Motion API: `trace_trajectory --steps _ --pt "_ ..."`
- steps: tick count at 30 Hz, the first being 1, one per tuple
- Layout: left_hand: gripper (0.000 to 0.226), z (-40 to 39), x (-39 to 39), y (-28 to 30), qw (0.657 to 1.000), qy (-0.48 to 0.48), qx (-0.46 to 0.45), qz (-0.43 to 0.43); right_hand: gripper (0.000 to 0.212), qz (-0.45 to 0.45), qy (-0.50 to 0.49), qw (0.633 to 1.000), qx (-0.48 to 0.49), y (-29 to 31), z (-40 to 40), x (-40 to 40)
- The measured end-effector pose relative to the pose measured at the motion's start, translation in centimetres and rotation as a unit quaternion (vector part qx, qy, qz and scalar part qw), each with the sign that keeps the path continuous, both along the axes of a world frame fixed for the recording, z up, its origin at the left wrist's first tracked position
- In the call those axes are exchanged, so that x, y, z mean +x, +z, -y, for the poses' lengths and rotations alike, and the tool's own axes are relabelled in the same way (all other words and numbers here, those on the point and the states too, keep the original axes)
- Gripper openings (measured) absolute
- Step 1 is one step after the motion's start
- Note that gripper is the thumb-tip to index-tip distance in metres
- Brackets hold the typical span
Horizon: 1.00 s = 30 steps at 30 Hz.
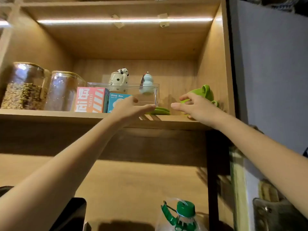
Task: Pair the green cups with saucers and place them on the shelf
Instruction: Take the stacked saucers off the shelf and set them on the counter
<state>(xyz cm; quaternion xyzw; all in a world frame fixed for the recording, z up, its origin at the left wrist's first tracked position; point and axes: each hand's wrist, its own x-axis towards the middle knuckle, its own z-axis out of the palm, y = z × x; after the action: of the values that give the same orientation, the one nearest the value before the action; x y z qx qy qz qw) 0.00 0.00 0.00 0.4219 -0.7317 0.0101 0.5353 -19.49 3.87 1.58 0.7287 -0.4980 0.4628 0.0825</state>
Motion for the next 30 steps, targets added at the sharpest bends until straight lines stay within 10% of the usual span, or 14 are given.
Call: trace_trajectory --steps 16,30 --pt "0.085 7.7 -0.3 0.7 0.993 0.103 0.013 0.057 0.070 -0.110 -0.128 0.986 0.007 0.6 7.6 1.6" --pt "0.071 6.4 0.0 0.6 0.998 -0.005 0.053 -0.021 0.069 -0.083 -0.100 0.991 0.011 0.0 7.8 1.7"
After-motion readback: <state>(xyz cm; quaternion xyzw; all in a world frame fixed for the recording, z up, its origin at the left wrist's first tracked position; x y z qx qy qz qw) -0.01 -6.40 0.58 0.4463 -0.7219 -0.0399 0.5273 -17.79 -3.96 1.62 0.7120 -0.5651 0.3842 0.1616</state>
